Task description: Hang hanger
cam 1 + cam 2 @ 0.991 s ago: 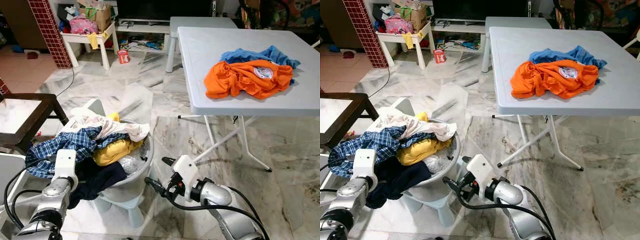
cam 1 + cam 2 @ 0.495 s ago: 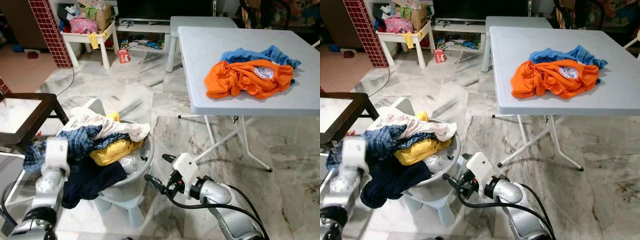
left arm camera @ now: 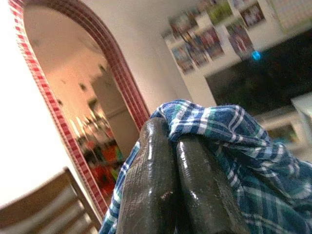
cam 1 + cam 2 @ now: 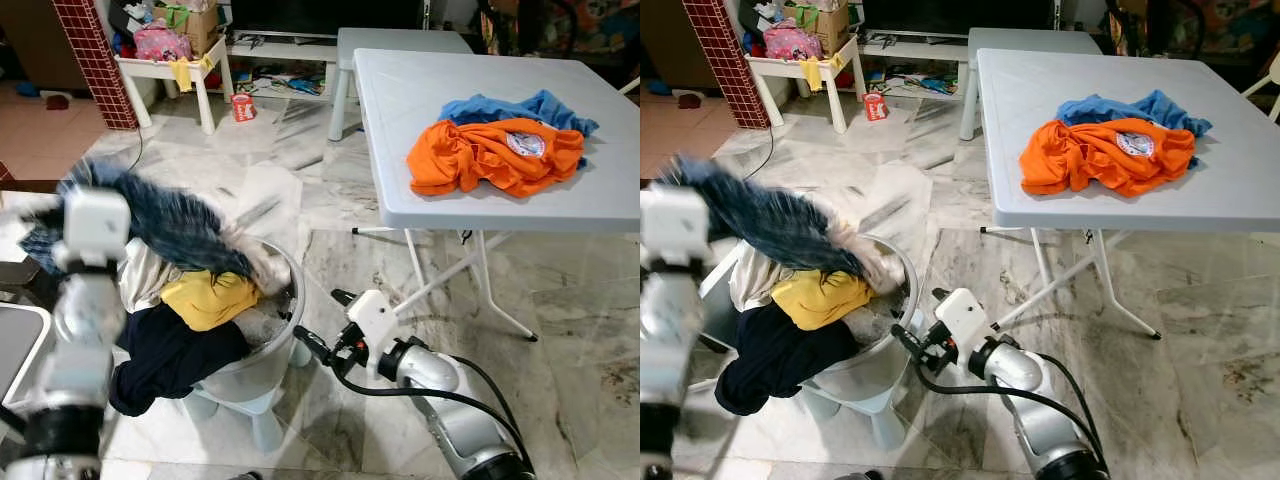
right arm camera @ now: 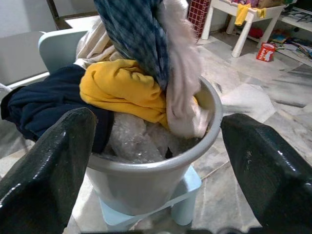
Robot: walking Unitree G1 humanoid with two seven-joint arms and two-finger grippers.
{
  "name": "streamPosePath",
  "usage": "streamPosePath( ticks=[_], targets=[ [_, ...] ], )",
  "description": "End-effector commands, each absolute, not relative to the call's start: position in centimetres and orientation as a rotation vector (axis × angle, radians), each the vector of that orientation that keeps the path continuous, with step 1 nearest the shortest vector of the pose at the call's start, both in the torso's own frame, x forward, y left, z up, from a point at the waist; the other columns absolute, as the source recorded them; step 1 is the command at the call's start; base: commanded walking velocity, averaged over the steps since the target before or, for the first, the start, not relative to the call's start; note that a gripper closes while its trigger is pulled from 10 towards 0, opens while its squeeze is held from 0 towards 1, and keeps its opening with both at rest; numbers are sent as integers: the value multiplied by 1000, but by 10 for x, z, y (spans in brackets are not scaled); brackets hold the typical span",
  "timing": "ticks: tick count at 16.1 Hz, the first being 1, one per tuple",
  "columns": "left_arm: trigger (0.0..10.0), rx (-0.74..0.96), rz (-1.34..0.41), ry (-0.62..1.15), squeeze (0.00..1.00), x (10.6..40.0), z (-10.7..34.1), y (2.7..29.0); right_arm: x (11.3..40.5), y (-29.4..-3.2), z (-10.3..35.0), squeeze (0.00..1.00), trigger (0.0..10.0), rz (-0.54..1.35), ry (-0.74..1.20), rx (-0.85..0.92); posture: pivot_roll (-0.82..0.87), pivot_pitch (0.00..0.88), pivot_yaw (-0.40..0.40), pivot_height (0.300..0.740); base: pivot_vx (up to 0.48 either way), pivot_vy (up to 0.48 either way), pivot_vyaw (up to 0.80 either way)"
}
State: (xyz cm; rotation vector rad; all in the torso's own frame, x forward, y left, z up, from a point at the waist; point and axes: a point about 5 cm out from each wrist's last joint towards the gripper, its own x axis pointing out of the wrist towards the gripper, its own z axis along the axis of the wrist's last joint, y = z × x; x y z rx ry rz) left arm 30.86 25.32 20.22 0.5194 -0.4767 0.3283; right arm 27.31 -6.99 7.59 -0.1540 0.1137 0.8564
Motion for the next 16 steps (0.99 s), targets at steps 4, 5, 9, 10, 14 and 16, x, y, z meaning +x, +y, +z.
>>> streamPosePath(
  ticks=[4, 5, 9, 10, 14, 16],
  targets=[
    [0, 534, 407, -651, 0, 298, 265, 250, 277, -68, 73, 0, 10000, 845, 105, -167, 91, 35, -18, 740, 0, 0, 0],
    [0, 531, 399, -673, 0, 294, 274, 243, 277, -68, 73, 0, 10000, 841, 104, -167, 90, 35, -17, 740, 0, 0, 0],
    [0, 517, 368, -709, 0, 291, 288, 231, 276, -69, 71, 0, 10000, 837, 106, -167, 94, 36, -20, 740, 0, 0, 0],
    [0, 511, 370, -709, 0, 292, 288, 231, 276, -69, 71, 0, 10000, 837, 107, -167, 94, 36, -20, 740, 0, 0, 0],
    [0, 485, 327, -652, 0, 302, 282, 216, 277, -64, 70, 0, 10000, 844, 100, -170, 96, 41, -21, 740, 0, 0, 0],
    [0, 458, 350, -571, 0, 307, 268, 224, 277, -66, 69, 0, 10000, 839, 102, -175, 87, 46, -17, 740, 0, 0, 0]
  ],
)
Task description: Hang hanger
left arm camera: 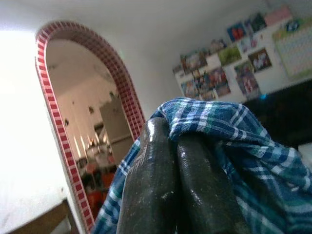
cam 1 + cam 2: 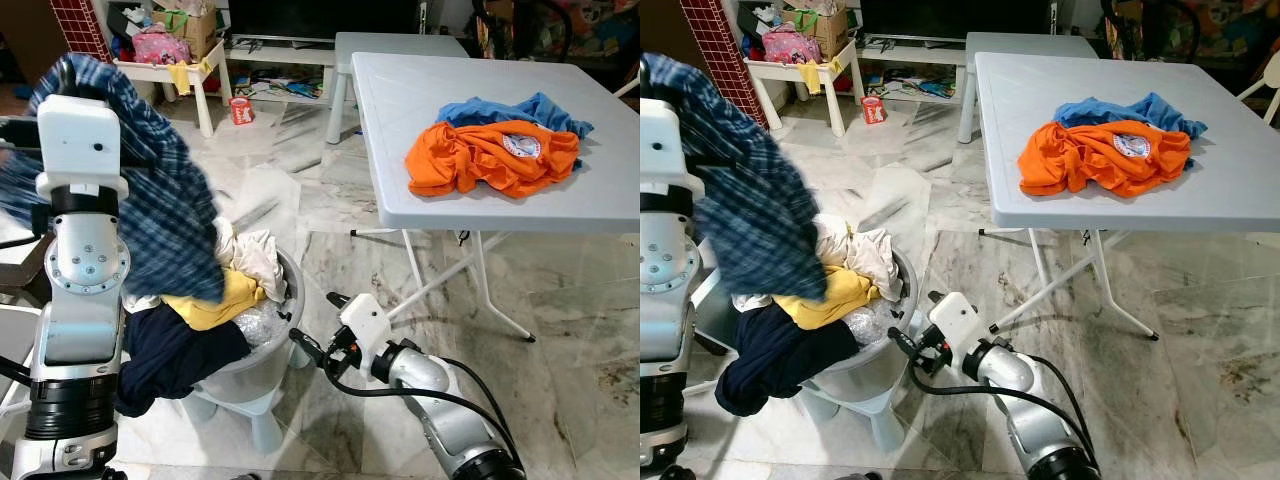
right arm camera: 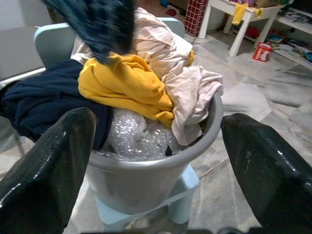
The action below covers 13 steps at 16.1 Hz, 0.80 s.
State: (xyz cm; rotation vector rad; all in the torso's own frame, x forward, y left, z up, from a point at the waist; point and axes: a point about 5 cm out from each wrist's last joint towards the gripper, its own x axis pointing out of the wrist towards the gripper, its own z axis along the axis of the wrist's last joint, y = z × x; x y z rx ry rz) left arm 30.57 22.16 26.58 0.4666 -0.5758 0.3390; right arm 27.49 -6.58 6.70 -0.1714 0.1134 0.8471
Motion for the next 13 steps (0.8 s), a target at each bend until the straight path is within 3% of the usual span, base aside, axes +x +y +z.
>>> streamPosePath(
  ticks=[1, 6, 9, 13],
  targets=[
    [0, 456, 371, -486, 0, 304, 248, 236, 274, -70, 68, 0, 10000, 830, 109, -178, 75, 54, -18, 740, 0, 0, 0],
    [0, 498, 422, -139, 0, 282, 150, 278, 271, -74, 64, 0, 10000, 830, 124, -185, 75, 70, -35, 740, 0, 0, 0],
    [0, 369, 508, 240, 0, 256, 62, 309, 271, -70, 66, 0, 10000, 853, 122, -193, 70, 82, -50, 740, 0, 0, 0],
    [0, 357, 491, 282, 0, 257, 50, 307, 271, -74, 66, 0, 10000, 849, 132, -195, 60, 89, -53, 740, 0, 0, 0]
  ],
)
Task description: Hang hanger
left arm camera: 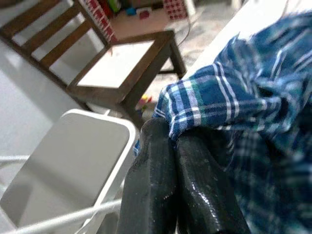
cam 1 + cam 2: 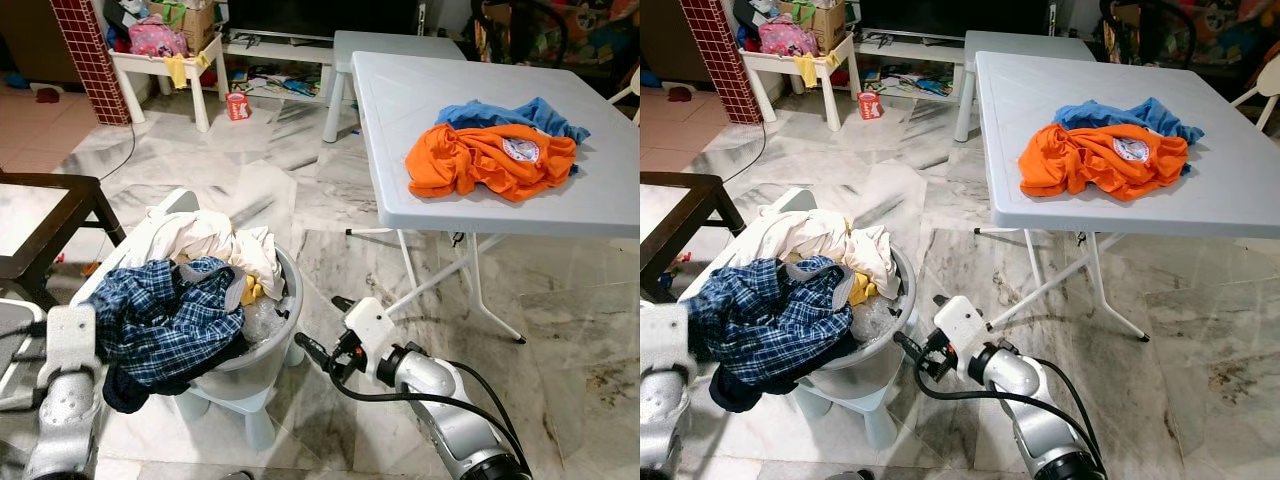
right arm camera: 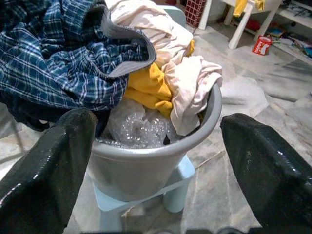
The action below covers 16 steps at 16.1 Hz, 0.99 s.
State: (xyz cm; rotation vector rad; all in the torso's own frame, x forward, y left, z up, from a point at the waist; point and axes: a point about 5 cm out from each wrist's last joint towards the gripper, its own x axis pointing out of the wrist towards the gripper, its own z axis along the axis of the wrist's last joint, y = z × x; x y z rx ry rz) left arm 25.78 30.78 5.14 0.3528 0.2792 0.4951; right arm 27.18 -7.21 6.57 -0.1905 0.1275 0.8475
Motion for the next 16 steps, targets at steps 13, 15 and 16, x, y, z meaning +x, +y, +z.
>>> streamPosePath(
  ticks=[13, 15, 16],
  targets=[
    [10000, 236, 308, 391, 1000, 271, 26, 283, 271, -74, 64, 0, 10000, 832, 141, -197, 60, 82, -40, 740, 0, 0, 0],
    [10000, 213, 256, 417, 1000, 270, 19, 276, 272, -75, 64, 0, 10000, 833, 142, -203, 58, 77, -42, 740, 0, 0, 0],
    [10000, 205, 230, 443, 1000, 268, 16, 272, 273, -75, 65, 0, 10000, 833, 141, -203, 59, 77, -42, 740, 0, 0, 0]
  ],
)
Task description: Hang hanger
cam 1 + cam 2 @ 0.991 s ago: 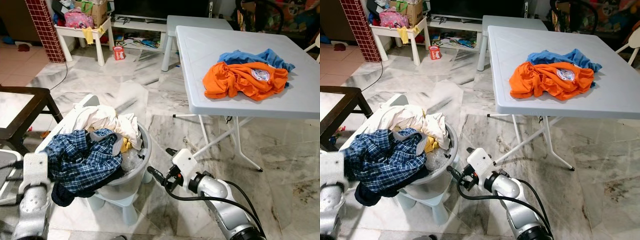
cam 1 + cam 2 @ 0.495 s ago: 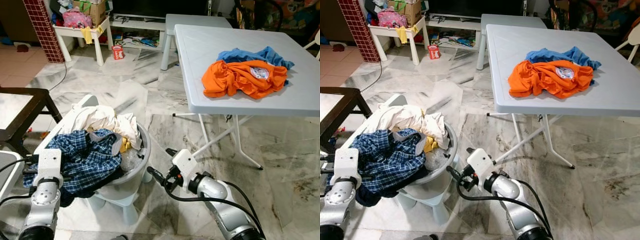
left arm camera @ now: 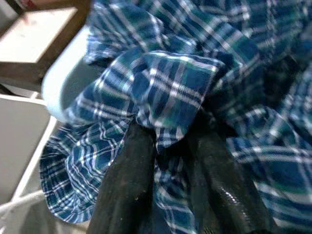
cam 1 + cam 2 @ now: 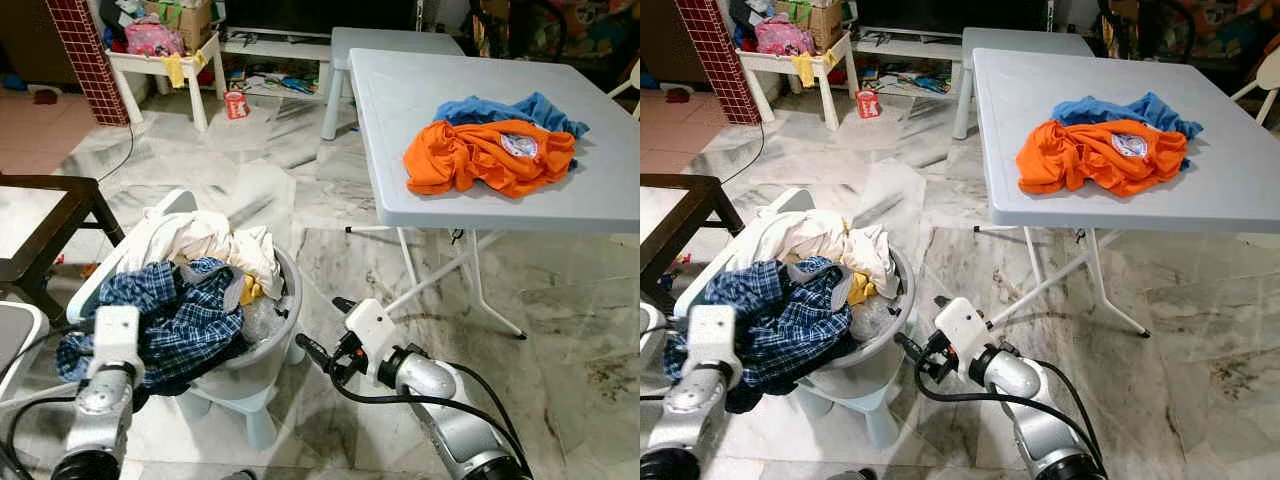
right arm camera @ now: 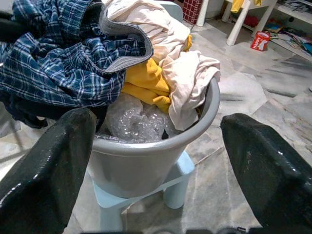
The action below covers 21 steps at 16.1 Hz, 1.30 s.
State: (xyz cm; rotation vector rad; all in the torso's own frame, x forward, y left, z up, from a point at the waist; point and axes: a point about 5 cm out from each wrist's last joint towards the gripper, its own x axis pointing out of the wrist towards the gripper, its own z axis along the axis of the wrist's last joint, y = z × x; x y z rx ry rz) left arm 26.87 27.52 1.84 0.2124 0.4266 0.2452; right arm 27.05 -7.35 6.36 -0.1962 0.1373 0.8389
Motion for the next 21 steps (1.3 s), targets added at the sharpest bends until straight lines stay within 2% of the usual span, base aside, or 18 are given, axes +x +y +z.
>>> streamPosePath(
  ticks=[1, 6, 12, 13, 17, 21],
  targets=[
    [10000, 201, 206, 461, 1000, 267, 13, 269, 274, -75, 65, 0, 10000, 832, 140, -205, 58, 76, -42, 740, 0, 0, 0],
    [10000, 209, 145, 508, 1000, 258, 6, 259, 272, -73, 64, 0, 10000, 831, 145, -207, 64, 79, -40, 740, 0, 0, 0],
    [10000, 225, 315, 321, 1000, 252, 32, 254, 274, -73, 64, 0, 10000, 830, 141, -206, 68, 77, -39, 740, 0, 0, 0],
    [10000, 208, 306, 297, 1000, 250, 35, 246, 274, -73, 65, 0, 10000, 829, 139, -206, 69, 76, -38, 740, 0, 0, 0],
    [10000, 183, 228, 416, 1000, 235, 26, 223, 274, -73, 65, 0, 10000, 829, 139, -205, 72, 78, -36, 740, 0, 0, 0],
    [10000, 183, 189, 442, 1000, 224, 27, 205, 274, -73, 64, 0, 10000, 824, 137, -201, 72, 78, -31, 740, 0, 0, 0]
  ],
)
